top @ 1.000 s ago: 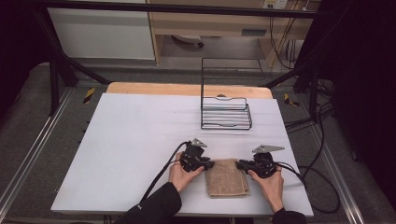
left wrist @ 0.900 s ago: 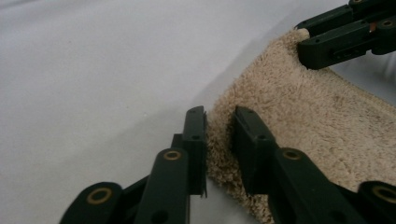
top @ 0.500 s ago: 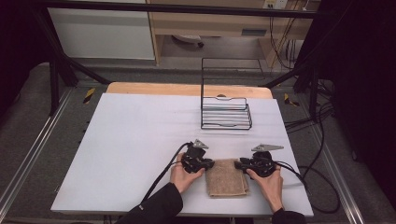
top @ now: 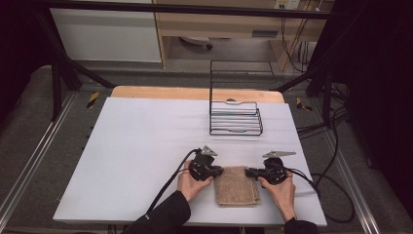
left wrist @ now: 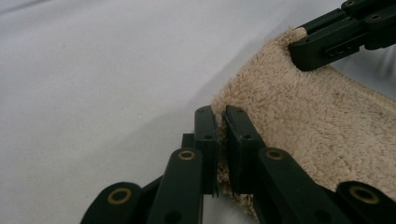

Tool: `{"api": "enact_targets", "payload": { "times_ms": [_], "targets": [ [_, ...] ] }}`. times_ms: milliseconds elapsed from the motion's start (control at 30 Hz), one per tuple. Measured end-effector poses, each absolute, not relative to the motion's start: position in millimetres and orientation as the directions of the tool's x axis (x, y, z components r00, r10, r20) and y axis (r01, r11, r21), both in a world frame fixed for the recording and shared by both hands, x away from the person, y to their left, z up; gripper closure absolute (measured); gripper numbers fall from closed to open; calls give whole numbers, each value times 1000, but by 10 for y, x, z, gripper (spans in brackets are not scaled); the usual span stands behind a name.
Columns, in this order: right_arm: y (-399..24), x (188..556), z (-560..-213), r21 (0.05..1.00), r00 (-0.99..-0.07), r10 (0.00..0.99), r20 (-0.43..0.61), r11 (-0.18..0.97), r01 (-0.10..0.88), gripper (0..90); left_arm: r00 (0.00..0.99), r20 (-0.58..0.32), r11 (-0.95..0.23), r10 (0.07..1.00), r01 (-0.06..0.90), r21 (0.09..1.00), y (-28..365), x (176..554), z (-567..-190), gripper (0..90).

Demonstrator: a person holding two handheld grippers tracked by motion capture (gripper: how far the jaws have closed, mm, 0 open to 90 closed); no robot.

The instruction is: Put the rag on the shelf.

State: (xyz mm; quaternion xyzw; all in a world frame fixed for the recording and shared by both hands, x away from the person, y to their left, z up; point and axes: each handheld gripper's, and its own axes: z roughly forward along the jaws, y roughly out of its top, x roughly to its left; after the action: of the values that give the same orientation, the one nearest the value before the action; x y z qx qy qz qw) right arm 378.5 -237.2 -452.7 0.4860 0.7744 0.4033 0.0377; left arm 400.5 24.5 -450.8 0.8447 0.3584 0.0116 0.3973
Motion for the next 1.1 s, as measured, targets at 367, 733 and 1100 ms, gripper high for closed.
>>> {"api": "enact_targets", "payload": {
  "times_ms": [367,733,1100],
  "targets": [
    [-2422,3731,-4417,711,-559,759,335,186,678,827,749,-271,-379,605,570,729,316,3929,-4400,841],
    [-2447,3655,-4278,771,-595,739,316,165,615,827,765,-255,-344,592,526,778,376,3852,-4238,841],
    [-2477,3575,-4105,818,-605,745,280,145,557,828,777,-227,-326,588,484,812,366,3815,-4053,841]
  ]
}}
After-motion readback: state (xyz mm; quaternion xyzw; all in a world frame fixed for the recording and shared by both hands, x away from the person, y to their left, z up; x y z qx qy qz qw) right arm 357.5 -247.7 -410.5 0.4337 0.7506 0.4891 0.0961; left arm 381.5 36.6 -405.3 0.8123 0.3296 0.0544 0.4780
